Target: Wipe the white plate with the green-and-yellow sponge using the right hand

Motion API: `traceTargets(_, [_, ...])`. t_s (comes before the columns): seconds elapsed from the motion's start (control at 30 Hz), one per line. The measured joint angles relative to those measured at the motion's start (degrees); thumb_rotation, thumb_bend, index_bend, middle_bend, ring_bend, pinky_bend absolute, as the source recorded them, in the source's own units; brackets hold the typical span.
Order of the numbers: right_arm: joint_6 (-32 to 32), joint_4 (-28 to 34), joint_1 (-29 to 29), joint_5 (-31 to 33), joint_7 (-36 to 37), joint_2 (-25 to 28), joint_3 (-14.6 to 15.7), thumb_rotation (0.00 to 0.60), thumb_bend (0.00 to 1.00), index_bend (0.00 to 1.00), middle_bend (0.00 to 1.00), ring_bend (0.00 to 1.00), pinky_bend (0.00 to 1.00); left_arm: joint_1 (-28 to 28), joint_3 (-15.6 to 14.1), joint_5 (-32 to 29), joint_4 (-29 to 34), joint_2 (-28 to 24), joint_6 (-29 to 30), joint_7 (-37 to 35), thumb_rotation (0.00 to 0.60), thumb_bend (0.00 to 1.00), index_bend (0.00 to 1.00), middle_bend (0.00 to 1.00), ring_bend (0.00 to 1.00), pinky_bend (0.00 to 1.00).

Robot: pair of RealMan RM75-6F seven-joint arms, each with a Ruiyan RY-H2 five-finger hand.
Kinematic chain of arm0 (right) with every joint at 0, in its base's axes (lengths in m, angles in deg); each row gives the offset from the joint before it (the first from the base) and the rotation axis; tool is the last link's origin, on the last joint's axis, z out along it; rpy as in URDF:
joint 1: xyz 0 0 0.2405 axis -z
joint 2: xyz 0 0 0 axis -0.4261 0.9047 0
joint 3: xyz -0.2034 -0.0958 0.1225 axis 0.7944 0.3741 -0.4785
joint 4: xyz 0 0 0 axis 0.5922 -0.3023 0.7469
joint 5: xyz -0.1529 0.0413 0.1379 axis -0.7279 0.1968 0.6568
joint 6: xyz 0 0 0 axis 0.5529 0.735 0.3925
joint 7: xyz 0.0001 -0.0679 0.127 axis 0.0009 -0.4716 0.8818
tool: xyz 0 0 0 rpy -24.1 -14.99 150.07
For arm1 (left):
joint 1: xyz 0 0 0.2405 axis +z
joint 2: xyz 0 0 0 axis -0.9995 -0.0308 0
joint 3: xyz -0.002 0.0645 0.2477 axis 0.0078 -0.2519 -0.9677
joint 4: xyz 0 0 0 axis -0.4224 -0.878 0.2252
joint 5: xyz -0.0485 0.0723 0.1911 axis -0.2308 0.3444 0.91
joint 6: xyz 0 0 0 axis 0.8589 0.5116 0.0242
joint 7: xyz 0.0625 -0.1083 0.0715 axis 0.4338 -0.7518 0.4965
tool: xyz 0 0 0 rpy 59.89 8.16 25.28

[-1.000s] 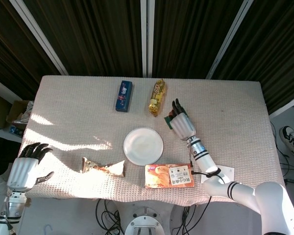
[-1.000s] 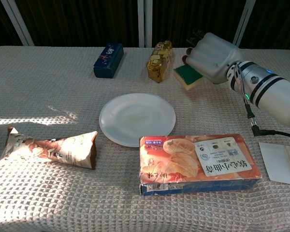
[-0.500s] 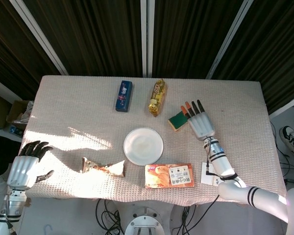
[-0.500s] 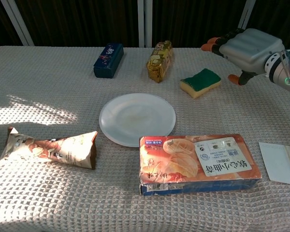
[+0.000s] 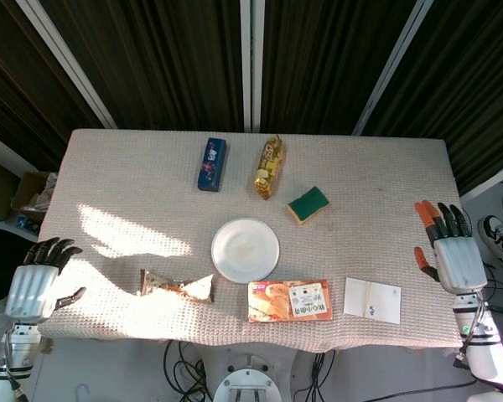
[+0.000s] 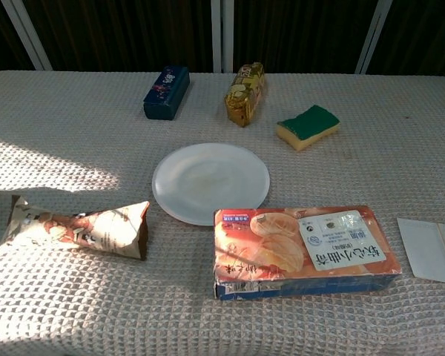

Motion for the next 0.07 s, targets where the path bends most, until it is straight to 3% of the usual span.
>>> traceTargets(0.07, [-2.77, -0.64, 3.13, -1.97, 3.91, 0.78, 1.67, 0.600, 0.35, 0.00, 0.09, 0.00, 0.00, 0.06, -0.05, 0.16, 0.15, 0.01, 0.14, -0.01, 0.600, 0.05, 0.31, 0.21, 0.17, 0.18])
